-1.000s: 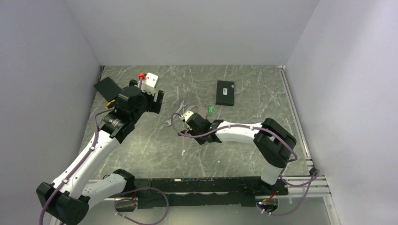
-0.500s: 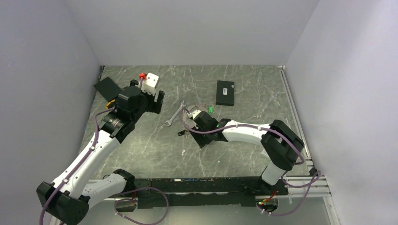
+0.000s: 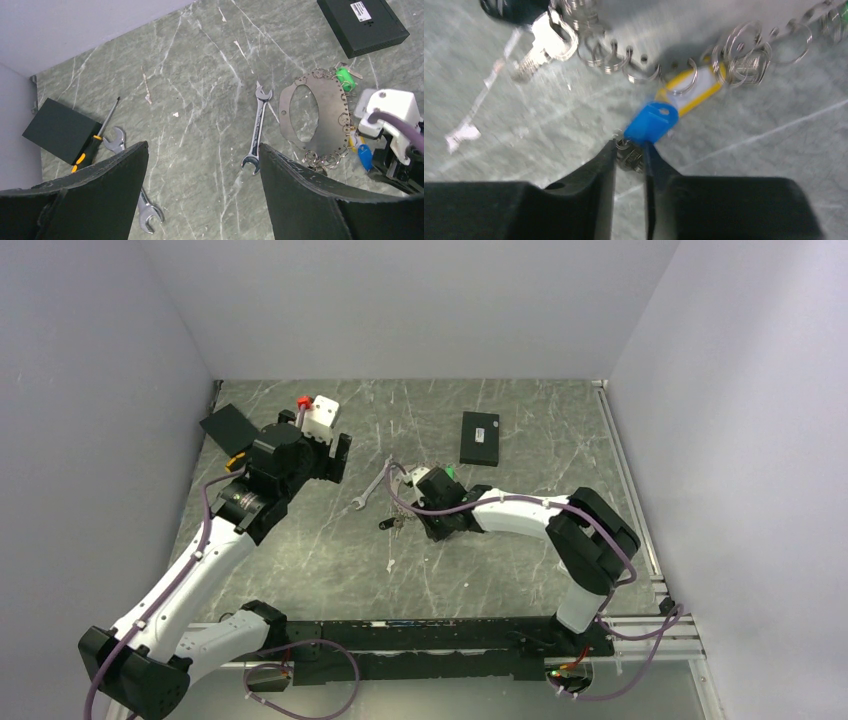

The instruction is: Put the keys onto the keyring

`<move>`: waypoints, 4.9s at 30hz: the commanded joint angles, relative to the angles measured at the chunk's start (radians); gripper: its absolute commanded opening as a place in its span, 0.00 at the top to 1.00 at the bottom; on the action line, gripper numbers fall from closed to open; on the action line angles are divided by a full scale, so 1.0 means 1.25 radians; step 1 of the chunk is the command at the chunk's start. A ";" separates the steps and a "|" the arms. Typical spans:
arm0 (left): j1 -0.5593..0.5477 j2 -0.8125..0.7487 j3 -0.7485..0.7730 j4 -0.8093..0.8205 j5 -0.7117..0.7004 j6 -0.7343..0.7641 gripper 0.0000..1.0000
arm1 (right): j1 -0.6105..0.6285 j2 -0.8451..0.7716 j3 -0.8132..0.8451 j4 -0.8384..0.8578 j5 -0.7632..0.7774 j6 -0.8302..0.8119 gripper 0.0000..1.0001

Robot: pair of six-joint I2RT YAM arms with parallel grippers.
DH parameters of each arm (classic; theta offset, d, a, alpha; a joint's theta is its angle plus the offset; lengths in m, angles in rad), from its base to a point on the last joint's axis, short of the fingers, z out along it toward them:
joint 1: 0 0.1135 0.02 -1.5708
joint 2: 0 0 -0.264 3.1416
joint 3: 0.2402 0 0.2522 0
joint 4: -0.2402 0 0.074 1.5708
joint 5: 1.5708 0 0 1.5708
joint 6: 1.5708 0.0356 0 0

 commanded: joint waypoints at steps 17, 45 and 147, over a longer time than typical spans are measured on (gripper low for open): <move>-0.004 -0.007 0.000 0.024 0.078 0.009 0.14 | 0.002 -0.112 -0.052 0.029 -0.156 0.037 1.00; -0.004 0.007 -0.144 0.186 0.800 0.073 0.21 | -0.004 -0.415 0.012 0.006 -0.066 0.166 1.00; -0.060 0.027 -0.105 0.025 0.916 0.333 1.00 | 0.069 -0.642 -0.364 0.648 -0.424 -0.207 0.63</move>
